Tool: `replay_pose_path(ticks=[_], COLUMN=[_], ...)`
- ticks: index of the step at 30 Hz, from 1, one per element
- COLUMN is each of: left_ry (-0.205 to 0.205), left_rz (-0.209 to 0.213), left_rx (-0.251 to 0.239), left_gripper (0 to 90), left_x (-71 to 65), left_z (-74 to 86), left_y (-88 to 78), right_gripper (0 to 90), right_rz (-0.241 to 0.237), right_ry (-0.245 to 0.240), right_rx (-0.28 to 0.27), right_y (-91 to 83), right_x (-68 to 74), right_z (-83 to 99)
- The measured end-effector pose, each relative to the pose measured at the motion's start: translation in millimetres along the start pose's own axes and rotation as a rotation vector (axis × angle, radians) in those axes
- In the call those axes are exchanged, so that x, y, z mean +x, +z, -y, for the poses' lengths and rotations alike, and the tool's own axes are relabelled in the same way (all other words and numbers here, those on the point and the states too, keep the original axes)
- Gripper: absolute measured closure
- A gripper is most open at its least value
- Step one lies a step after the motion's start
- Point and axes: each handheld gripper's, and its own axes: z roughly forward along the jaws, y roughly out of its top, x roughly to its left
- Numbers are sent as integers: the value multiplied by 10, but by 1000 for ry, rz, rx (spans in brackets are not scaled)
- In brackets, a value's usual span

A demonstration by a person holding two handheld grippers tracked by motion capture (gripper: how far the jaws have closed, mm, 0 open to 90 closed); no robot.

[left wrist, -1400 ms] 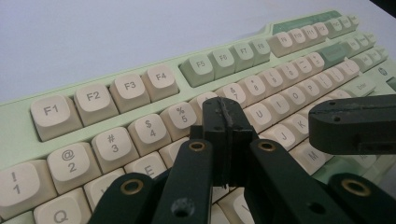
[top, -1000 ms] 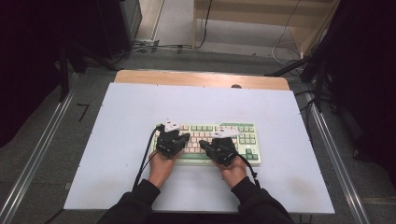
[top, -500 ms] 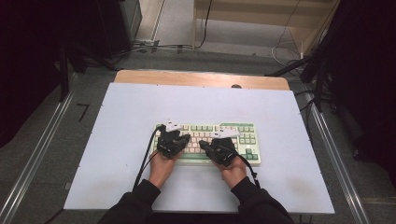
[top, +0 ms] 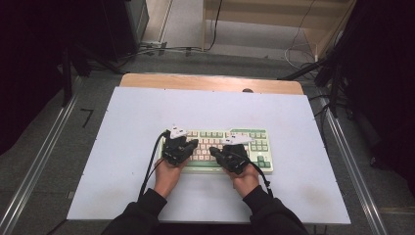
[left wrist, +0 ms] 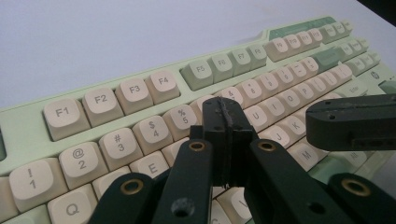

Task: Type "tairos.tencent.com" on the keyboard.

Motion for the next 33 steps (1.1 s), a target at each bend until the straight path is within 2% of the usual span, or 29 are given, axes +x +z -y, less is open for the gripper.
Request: replay_pose_path(ticks=[33], left_ry=[-13], left_rz=[-3], left_rx=[-20], left_gripper=[900], left_x=[79], left_z=[42], left_y=[-192], right_gripper=[879], right_rz=[8], right_ry=[10], right_rx=[-7], right_y=[-99], right_x=[-56], right_z=[19])
